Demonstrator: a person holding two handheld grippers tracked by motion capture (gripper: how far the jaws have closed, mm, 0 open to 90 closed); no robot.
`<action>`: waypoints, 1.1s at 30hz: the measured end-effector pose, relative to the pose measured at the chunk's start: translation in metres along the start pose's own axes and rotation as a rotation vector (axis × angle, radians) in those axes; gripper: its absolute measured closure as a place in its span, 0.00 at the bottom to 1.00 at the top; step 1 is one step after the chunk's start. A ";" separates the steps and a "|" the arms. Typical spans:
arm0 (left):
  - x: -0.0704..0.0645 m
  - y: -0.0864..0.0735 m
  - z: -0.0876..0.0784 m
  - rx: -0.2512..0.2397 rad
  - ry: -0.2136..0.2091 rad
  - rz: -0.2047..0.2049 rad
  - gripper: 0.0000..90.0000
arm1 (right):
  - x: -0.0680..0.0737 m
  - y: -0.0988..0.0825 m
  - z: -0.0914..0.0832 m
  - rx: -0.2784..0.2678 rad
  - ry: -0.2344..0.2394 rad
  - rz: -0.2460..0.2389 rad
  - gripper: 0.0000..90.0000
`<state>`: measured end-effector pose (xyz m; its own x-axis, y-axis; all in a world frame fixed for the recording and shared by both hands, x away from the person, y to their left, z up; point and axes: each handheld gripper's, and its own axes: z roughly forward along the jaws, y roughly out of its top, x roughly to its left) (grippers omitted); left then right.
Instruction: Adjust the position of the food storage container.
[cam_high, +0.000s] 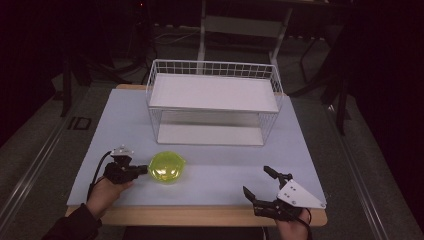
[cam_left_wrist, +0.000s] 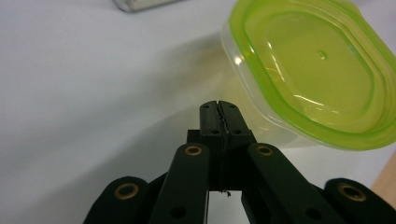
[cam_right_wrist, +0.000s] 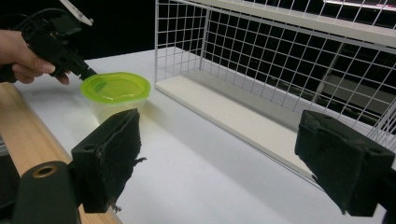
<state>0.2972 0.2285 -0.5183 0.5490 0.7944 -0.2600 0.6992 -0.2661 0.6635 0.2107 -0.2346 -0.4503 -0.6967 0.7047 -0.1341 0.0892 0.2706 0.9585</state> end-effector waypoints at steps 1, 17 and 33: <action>-0.001 0.000 0.001 -0.001 -0.008 0.005 1.00 | 0.000 0.000 0.000 -0.001 0.000 -0.001 0.16; -0.020 0.002 0.013 0.009 -0.094 0.030 1.00 | -0.001 0.000 0.001 0.002 0.005 0.003 0.16; -0.055 0.018 0.049 0.022 -0.143 0.078 1.00 | -0.001 -0.001 0.001 0.005 0.009 0.003 0.16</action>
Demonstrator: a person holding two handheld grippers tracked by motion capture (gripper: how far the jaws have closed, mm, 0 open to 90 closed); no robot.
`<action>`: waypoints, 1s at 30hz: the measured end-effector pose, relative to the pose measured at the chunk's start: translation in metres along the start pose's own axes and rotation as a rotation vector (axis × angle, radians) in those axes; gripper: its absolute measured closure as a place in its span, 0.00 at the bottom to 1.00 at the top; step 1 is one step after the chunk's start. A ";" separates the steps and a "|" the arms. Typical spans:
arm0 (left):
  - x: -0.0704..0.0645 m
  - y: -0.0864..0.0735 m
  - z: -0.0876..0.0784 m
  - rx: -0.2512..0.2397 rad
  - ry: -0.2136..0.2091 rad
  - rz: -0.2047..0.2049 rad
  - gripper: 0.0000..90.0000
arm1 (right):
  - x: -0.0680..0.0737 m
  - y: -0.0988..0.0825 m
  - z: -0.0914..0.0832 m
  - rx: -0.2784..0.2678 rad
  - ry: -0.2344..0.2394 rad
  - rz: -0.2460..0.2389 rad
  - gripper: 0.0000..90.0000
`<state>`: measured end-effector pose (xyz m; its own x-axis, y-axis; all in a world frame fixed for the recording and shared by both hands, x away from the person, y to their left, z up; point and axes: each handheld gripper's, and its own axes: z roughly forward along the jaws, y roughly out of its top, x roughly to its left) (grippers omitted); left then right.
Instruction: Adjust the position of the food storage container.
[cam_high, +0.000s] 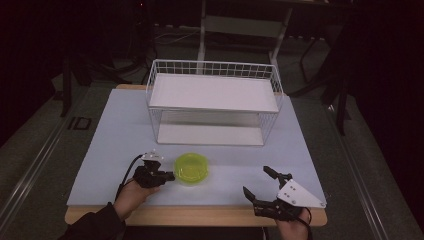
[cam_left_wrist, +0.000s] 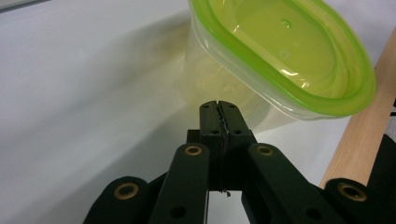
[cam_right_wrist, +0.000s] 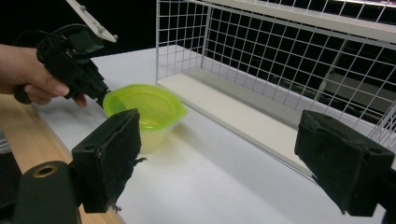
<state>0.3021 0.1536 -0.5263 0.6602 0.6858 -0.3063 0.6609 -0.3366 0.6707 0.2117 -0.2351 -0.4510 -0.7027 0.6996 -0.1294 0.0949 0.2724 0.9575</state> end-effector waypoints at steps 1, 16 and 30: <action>0.000 0.001 0.002 0.000 -0.003 -0.004 1.00 | 0.000 0.000 0.000 0.000 0.000 0.001 0.16; -0.015 0.021 0.036 -0.002 -0.035 0.015 1.00 | 0.000 0.000 -0.001 0.000 0.005 0.001 0.16; -0.006 0.022 0.020 -0.022 0.031 0.028 1.00 | 0.000 -0.001 0.000 0.006 0.009 0.003 0.16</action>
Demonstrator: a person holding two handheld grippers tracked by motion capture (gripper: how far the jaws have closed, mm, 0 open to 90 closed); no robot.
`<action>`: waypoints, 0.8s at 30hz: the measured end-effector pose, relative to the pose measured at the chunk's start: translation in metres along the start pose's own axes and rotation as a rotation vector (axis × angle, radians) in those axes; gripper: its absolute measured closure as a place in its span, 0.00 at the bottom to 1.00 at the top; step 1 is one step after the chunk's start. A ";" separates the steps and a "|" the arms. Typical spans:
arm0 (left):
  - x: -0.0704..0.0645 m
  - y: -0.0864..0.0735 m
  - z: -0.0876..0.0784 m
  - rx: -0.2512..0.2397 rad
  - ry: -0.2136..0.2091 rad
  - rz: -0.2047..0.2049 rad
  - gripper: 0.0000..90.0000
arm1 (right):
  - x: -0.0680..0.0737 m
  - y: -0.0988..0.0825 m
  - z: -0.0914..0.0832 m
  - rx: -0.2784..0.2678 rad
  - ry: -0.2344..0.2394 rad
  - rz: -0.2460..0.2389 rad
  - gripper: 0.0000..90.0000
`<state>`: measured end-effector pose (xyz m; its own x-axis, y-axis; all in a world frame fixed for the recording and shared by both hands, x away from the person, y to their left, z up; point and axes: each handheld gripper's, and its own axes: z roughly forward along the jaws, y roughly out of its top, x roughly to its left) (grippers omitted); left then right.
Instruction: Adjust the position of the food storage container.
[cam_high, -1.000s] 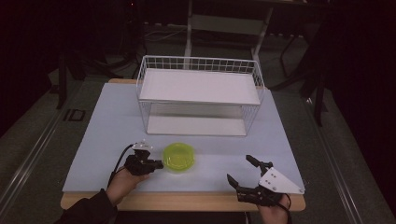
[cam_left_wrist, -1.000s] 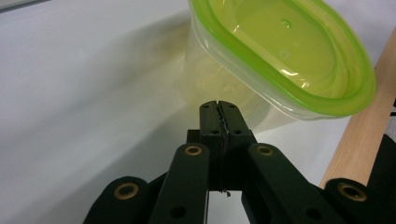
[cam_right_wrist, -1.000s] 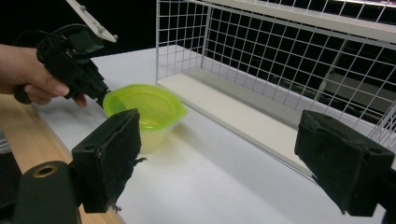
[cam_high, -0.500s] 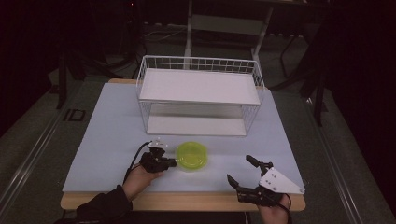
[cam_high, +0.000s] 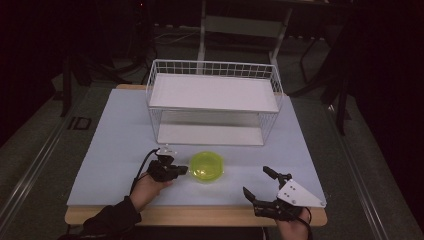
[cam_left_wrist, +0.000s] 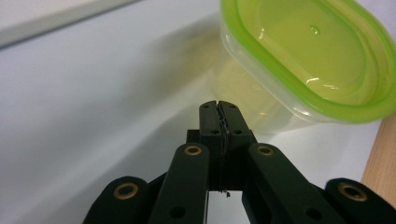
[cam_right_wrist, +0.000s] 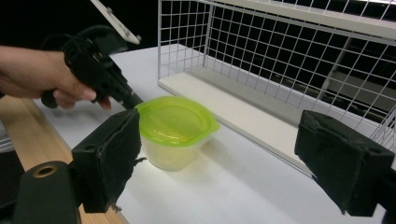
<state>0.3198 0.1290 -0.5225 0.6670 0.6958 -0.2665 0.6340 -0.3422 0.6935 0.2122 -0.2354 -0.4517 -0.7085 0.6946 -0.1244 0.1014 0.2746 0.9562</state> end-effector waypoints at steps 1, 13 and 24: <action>0.000 0.000 0.000 0.000 0.000 0.000 1.00 | 0.000 0.000 0.000 0.001 0.000 0.000 0.16; 0.007 -0.005 -0.063 -0.099 0.052 0.057 0.76 | -0.003 0.000 0.001 0.015 -0.027 0.009 0.16; -0.018 -0.002 -0.098 -0.266 -0.059 0.105 0.35 | -0.003 0.006 0.004 0.034 -0.037 -0.009 0.13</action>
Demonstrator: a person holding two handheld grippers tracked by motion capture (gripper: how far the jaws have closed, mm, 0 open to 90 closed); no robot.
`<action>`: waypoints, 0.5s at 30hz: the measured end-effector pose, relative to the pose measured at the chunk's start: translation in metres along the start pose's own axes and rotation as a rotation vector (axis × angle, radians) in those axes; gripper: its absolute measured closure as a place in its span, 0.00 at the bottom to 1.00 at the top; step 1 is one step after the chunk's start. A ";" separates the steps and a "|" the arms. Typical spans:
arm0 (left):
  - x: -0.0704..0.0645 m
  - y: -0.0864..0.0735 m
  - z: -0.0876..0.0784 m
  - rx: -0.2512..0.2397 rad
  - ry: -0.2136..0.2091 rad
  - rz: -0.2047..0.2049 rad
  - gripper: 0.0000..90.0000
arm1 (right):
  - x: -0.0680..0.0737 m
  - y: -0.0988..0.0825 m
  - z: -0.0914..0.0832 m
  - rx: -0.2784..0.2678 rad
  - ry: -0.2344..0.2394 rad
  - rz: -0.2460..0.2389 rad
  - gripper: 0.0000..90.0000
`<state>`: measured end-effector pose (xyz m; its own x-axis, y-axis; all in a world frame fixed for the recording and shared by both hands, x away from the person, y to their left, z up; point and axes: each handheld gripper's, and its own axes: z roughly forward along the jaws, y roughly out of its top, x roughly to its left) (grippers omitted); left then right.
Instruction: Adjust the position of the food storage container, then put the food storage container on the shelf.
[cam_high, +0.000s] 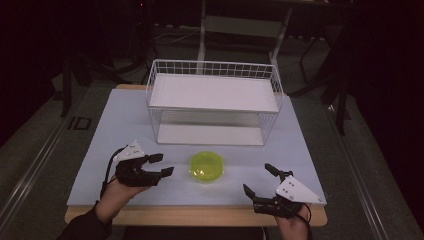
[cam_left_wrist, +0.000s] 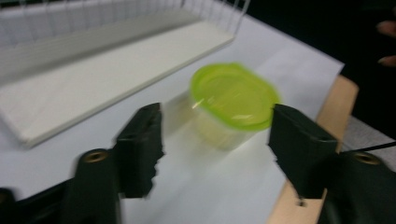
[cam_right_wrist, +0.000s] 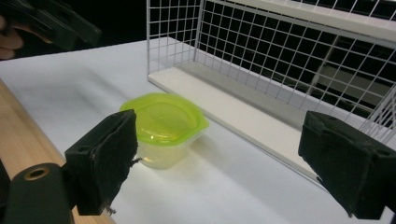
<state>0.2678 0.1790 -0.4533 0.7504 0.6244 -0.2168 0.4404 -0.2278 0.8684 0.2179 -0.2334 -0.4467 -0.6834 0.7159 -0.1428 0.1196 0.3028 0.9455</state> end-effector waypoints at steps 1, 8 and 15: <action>-0.003 0.002 0.000 -0.011 -0.016 0.010 0.35 | 0.000 0.002 0.000 -0.001 0.004 0.002 0.13; -0.023 0.021 0.001 -0.048 -0.030 0.063 0.32 | 0.011 0.017 0.008 0.020 0.037 -0.035 0.12; -0.025 0.031 0.012 -0.056 -0.048 0.063 0.32 | 0.011 0.031 0.022 0.046 0.050 -0.036 0.12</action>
<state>0.2682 0.1470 -0.4265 0.7992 0.5734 -0.1803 0.3638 -0.2226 0.9045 0.2304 -0.2024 -0.4258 -0.7229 0.6720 -0.1605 0.1265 0.3571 0.9255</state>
